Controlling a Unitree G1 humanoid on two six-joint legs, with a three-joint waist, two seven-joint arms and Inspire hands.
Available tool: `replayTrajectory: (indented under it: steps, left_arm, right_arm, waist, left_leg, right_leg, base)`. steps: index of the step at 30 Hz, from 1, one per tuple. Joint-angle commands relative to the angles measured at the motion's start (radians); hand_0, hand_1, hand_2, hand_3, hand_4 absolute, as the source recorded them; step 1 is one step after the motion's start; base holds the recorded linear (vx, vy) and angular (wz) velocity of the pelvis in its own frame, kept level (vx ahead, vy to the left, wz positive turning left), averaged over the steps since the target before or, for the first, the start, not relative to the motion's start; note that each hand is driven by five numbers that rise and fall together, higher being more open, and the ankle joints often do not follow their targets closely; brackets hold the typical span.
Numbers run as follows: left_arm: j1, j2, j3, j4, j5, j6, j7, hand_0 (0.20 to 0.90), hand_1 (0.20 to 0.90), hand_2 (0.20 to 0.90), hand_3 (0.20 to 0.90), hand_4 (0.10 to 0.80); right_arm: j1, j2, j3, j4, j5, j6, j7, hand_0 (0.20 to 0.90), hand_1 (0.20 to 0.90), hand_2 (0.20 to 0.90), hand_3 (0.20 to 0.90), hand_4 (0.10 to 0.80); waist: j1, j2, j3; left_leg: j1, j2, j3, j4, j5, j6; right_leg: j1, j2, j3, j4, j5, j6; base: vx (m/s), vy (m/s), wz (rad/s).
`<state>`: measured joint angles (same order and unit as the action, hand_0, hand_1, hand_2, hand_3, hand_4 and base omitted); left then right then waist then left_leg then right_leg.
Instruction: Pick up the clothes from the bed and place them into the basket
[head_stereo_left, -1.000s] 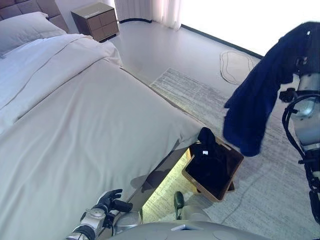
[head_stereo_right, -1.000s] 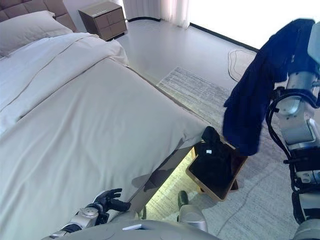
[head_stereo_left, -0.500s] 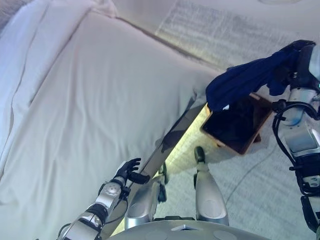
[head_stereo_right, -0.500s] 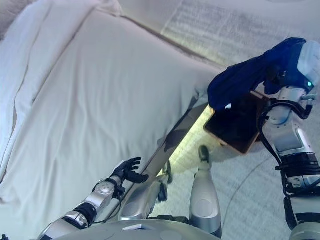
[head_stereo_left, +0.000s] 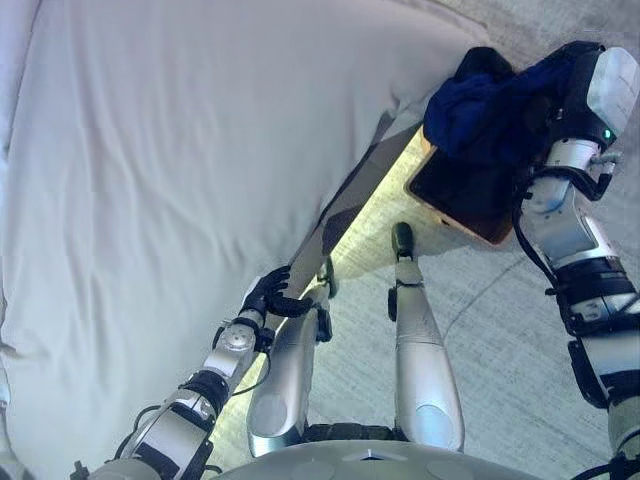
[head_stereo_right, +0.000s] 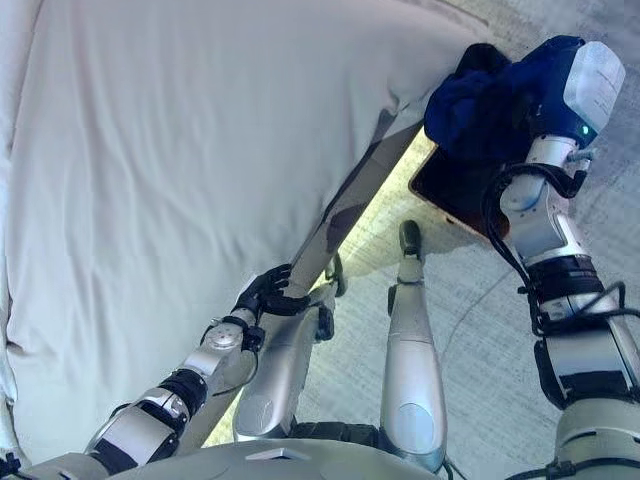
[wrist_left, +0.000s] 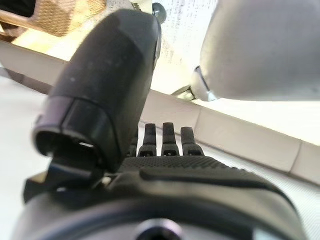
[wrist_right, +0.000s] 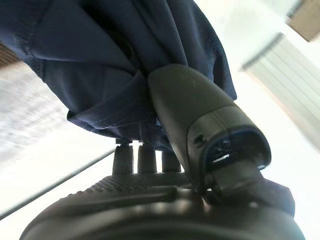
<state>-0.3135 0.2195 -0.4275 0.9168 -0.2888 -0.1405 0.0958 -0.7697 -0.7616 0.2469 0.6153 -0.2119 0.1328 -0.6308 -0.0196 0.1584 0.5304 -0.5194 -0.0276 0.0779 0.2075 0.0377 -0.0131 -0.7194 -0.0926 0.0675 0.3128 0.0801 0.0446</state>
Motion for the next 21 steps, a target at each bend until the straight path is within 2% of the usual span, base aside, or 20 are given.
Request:
replayTrajectory:
  steps: [1,2,3,4,9,10,11,12,15,16,19,20,21]
  left_arm:
    - [0.058,0.088,0.003,-0.048,-0.052,-0.037,0.041,0.9,0.9,0.9,0.9,0.8]
    - [0.059,0.094,0.001,-0.05,-0.058,-0.042,0.04,0.9,0.9,0.9,0.9,0.8]
    - [0.059,0.097,0.002,-0.054,-0.056,-0.044,0.039,0.9,0.9,0.9,0.9,0.8]
    - [0.059,0.106,0.001,-0.062,-0.06,-0.046,0.039,0.9,0.9,0.9,0.9,0.8]
    - [0.06,0.136,-0.006,-0.112,-0.076,-0.047,0.04,0.9,0.9,0.9,0.9,0.8]
    - [0.076,0.142,-0.013,-0.13,-0.089,-0.044,0.036,0.9,0.9,0.9,0.9,0.8]
    - [0.074,0.148,-0.008,-0.148,-0.092,-0.042,0.032,0.9,0.9,0.9,0.9,0.8]
    - [0.076,0.149,-0.008,-0.152,-0.091,-0.042,0.032,0.9,0.9,0.9,0.9,0.8]
    - [0.103,0.162,-0.01,-0.182,-0.09,-0.039,0.025,0.9,0.9,0.9,0.9,0.8]
    - [0.113,0.163,-0.008,-0.185,-0.08,-0.032,0.023,0.9,0.9,0.9,0.9,0.8]
    - [0.15,0.158,-0.004,-0.172,-0.054,-0.047,0.014,0.9,0.9,0.9,0.9,0.8]
    - [0.154,0.155,-0.004,-0.167,-0.05,-0.051,0.017,0.9,0.9,0.9,0.9,0.8]
    - [0.165,0.148,0.0,-0.161,-0.037,-0.059,0.018,0.9,0.9,0.9,0.9,0.8]
  right_arm:
    - [-0.111,-0.041,0.047,0.027,0.086,0.057,0.013,0.78,0.78,0.78,0.76,0.66]
    - [-0.134,-0.037,0.062,0.071,0.121,0.087,0.036,0.9,0.9,0.9,0.9,0.8]
    - [-0.145,-0.033,0.067,0.105,0.135,0.088,0.043,0.9,0.9,0.9,0.9,0.8]
    - [-0.178,-0.025,0.089,0.172,0.178,0.142,0.094,0.9,0.9,0.9,0.9,0.8]
    - [-0.266,-0.017,0.164,0.398,0.184,0.2,0.206,0.9,0.9,0.9,0.9,0.8]
    - [-0.257,-0.018,0.172,0.426,0.215,0.197,0.203,0.9,0.9,0.9,0.9,0.8]
    - [-0.266,-0.02,0.161,0.443,0.227,0.191,0.191,0.9,0.9,0.9,0.9,0.8]
    - [-0.265,-0.02,0.158,0.446,0.228,0.187,0.189,0.9,0.9,0.9,0.9,0.8]
    - [-0.24,-0.01,0.105,0.475,0.263,0.151,0.145,0.9,0.9,0.9,0.9,0.8]
    - [-0.222,-0.003,0.078,0.469,0.308,0.117,0.089,0.9,0.9,0.9,0.9,0.8]
    - [-0.152,0.007,-0.007,0.384,0.377,0.001,-0.047,0.9,0.9,0.9,0.9,0.8]
    - [-0.134,0.011,-0.022,0.355,0.382,-0.003,-0.06,0.9,0.9,0.9,0.9,0.8]
    - [-0.077,0.026,-0.069,0.258,0.393,-0.063,-0.137,0.9,0.9,0.9,0.9,0.8]
  waist:
    - [0.013,0.006,-0.01]
    - [0.02,0.012,-0.01]
    - [0.024,0.015,-0.01]
    - [0.036,0.024,-0.01]
    - [0.076,0.05,-0.01]
    - [0.082,0.055,-0.01]
    - [0.088,0.06,-0.01]
    - [0.089,0.06,-0.01]
    - [0.1,0.065,-0.01]
    - [0.103,0.062,-0.01]
    - [0.101,0.041,-0.01]
    - [0.098,0.034,-0.01]
    - [0.09,0.015,-0.01]
  left_leg:
    - [-0.143,-0.034,-0.08,0.193,-0.064,0.014]
    - [-0.165,-0.033,-0.078,0.209,-0.069,0.016]
    - [-0.177,-0.032,-0.077,0.218,-0.071,0.016]
    - [-0.212,-0.03,-0.076,0.247,-0.08,0.018]
    - [-0.321,-0.022,-0.089,0.322,-0.097,0.031]
    - [-0.312,-0.026,-0.097,0.345,-0.132,0.031]
    - [-0.347,-0.026,-0.099,0.337,-0.096,0.036]
    - [-0.348,-0.026,-0.099,0.337,-0.096,0.037]
    - [-0.348,-0.033,-0.111,0.319,-0.083,0.042]
    - [-0.338,-0.034,-0.117,0.302,-0.073,0.043]
    - [-0.285,-0.036,-0.13,0.253,-0.06,0.041]
    - [-0.275,-0.036,-0.131,0.242,-0.057,0.04]
    - [-0.241,-0.037,-0.133,0.209,-0.048,0.04]
  right_leg:
    - [-0.012,0.017,-0.113,0.167,-0.152,-0.045]
    - [-0.034,0.016,-0.118,0.186,-0.158,-0.049]
    - [-0.046,0.015,-0.12,0.195,-0.161,-0.05]
    - [-0.081,0.01,-0.126,0.225,-0.171,-0.052]
    - [-0.188,0.013,-0.132,0.33,-0.204,-0.064]
    - [-0.182,0.015,-0.123,0.37,-0.248,-0.06]
    - [-0.213,0.015,-0.128,0.362,-0.213,-0.068]
    - [-0.214,0.015,-0.129,0.363,-0.213,-0.068]
    - [-0.217,0.022,-0.13,0.363,-0.208,-0.067]
    - [-0.206,0.029,-0.129,0.351,-0.201,-0.066]
    - [-0.151,0.041,-0.131,0.304,-0.183,-0.06]
    - [-0.139,0.042,-0.132,0.289,-0.177,-0.058]
    - [-0.1,0.045,-0.133,0.249,-0.16,-0.052]
  base:
    - [-0.023,-0.036,0.14]
    - [-0.018,-0.028,0.09]
    - [-0.012,-0.035,0.19]
    - [-0.003,-0.028,0.21]
    - [0.033,-0.033,0.3]
    - [0.055,-0.008,0.32]
    - [0.046,-0.004,0.24]
    - [-0.036,-0.008,0.24]
    - [0.07,0.018,0.28]
    - [0.095,0.05,0.19]
    - [0.102,0.074,0.07]
    - [0.074,0.114,-0.02]
    - [0.071,0.118,-0.04]
